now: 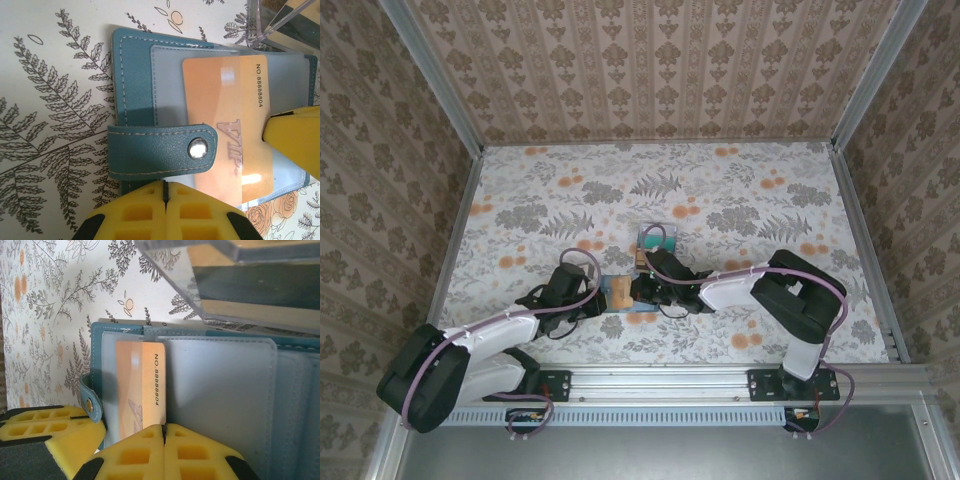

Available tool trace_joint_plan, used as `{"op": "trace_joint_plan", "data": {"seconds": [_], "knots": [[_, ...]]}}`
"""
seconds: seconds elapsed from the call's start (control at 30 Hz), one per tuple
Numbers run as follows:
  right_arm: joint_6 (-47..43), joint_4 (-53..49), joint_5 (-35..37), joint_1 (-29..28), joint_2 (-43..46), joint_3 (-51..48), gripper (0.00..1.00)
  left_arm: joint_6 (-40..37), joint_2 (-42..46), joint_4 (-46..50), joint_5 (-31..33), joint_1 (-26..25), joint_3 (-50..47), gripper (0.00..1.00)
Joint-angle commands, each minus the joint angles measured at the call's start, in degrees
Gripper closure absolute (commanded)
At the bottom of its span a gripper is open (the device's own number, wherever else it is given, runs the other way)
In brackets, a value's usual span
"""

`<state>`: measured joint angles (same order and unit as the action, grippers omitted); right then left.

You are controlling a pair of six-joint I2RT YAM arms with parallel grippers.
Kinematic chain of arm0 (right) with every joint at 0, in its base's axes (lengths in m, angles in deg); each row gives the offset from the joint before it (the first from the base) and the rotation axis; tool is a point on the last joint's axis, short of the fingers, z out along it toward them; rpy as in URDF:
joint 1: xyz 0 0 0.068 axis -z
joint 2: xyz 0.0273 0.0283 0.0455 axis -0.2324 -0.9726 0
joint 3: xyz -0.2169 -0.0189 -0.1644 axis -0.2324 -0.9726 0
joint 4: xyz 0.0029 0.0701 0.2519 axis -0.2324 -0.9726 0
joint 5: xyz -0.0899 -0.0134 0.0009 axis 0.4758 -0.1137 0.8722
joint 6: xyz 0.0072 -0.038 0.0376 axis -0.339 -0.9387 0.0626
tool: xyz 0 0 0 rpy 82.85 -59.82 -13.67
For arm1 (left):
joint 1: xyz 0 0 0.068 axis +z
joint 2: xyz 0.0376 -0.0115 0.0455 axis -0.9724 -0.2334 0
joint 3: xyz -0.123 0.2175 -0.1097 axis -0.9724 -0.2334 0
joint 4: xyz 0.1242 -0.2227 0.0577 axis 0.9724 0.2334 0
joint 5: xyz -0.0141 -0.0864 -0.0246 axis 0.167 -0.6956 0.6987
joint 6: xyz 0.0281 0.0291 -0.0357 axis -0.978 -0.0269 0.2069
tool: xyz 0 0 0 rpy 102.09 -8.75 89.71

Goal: Take the credit cards out of the card holder

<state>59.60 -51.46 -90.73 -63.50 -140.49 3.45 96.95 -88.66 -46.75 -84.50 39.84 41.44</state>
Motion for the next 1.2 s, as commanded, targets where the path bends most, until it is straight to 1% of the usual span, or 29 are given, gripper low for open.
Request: {"op": "trace_joint_plan", "data": {"seconds": [0.0,0.3,0.4,0.47,0.53,0.6,0.73,0.8,0.83,0.87,0.93,1.07,1.17], "knots": [[-1.37,-2.57,1.36,1.42,3.67,-2.4,1.0,-0.23,0.11,3.96,1.1,0.1,0.25,0.95],[-5.23,-8.94,2.19,5.23,14.42,-7.79,1.0,-0.34,1.41,5.35,1.11,0.28,0.58,0.95],[-8.05,-13.56,3.0,5.73,19.48,-7.74,1.0,-0.64,3.07,7.23,1.28,0.41,1.34,0.93],[-10.42,-16.83,3.56,6.0,22.79,-7.2,1.0,-0.83,4.8,8.7,1.2,0.37,2.03,0.9],[-13.45,-20.23,4.15,6.22,26.3,-6.11,1.0,-1.11,6.77,10.34,0.9,0.39,2.9,0.83],[-17.07,-23.99,5.26,6.32,28.55,-4.44,1.0,-1.23,9.72,12.23,0.85,0.45,3.81,0.73],[-25.97,-31.0,6.62,6.41,30.86,0.38,1.0,-1.64,16.01,16.46,1.51,0.54,5.46,0.55],[-31.61,-32.98,6.51,6.38,30.72,2.72,1.0,-2.01,19.07,18.47,1.89,0.63,6.24,0.38],[-36.02,-34.3,6.06,6.38,30.23,4.57,1.0,-2.09,20.5,19.61,2.21,0.63,6.61,0.25],[-39.37,-35.22,5.94,6.36,29.77,5.94,1.0,-2.23,21.84,20.55,2.5,0.72,6.96,0.15],[-46.41,-36.27,5.51,6.34,28.77,8.06,1.0,-2.29,24.04,22.64,3.28,0.72,7.5,0.0],[-58.36,-39.98,5.59,6.38,25.56,12.79,1.0,-2.95,28.01,26.4,4.85,0.72,8.7,0.0],[-66.27,-45.57,6.2,6.33,21.23,18.58,0.99,-3.5,31.19,29.18,6.2,0.72,8.89,0.0]]}}
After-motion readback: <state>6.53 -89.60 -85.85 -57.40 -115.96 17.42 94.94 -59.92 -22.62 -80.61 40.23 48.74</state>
